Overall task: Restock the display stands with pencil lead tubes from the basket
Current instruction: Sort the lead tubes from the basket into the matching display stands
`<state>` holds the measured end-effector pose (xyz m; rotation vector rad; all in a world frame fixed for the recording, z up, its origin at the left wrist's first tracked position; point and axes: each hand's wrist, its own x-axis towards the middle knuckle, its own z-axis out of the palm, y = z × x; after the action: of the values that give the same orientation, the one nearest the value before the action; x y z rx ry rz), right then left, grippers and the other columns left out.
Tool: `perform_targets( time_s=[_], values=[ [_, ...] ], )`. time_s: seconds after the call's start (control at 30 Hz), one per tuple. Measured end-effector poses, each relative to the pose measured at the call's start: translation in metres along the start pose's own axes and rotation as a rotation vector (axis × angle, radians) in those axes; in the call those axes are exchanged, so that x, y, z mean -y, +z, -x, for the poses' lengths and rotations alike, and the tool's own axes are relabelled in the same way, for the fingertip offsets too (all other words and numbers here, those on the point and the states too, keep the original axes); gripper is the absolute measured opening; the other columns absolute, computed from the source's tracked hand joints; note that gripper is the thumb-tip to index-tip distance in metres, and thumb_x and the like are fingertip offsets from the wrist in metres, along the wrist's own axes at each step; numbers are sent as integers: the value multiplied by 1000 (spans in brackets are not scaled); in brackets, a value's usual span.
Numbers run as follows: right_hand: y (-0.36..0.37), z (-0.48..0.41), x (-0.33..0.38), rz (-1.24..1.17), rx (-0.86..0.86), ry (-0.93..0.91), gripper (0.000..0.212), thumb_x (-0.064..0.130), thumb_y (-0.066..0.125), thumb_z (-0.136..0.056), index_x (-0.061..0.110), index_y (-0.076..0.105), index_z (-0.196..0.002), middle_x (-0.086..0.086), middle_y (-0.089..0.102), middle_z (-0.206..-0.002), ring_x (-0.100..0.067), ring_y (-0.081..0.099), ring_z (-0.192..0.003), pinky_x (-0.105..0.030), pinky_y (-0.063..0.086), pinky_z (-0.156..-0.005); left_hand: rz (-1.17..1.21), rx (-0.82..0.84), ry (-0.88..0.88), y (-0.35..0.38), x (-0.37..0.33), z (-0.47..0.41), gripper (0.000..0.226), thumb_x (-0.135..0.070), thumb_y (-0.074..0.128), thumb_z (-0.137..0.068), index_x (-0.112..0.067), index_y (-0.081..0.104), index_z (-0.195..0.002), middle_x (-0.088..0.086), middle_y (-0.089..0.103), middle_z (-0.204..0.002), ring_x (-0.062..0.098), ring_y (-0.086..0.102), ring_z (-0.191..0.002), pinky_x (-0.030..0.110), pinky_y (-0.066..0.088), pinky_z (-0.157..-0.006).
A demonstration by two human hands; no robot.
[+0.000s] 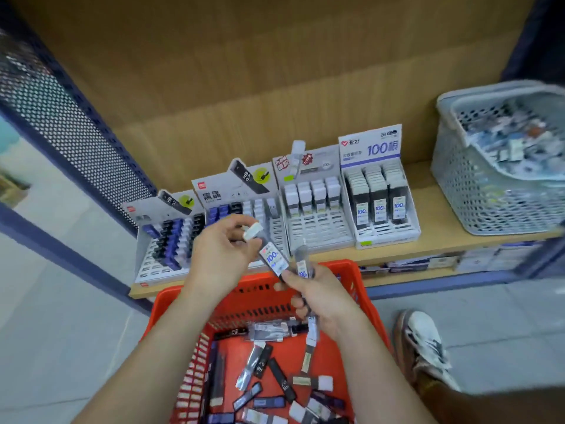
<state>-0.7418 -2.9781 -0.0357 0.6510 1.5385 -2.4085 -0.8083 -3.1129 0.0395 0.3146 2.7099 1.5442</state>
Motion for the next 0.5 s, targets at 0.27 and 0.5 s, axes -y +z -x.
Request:
perform_targets(
  time_s=[0.27,0.5],
  values=[
    [-66,-23,26,-673,-388,-85,9,22,54,-98,14,56,-98,-6,64,-75,-11,37,-38,-17,26,-35,-132,103,285,93,-52,-70,35,-2,67,-84,-34,53,-80,-11,56,-80,27,63,-67,37,51,-62],
    [-107,-29,31,-1015,-670,-163,17,18,46,-98,11,61,-102,-9,67,-61,-17,47,-38,-20,38,-37,-185,280,384,185,-43,-97,26,-3,65,-84,-26,54,-88,-14,56,-76,23,62,-68,28,40,-57]
  ],
)
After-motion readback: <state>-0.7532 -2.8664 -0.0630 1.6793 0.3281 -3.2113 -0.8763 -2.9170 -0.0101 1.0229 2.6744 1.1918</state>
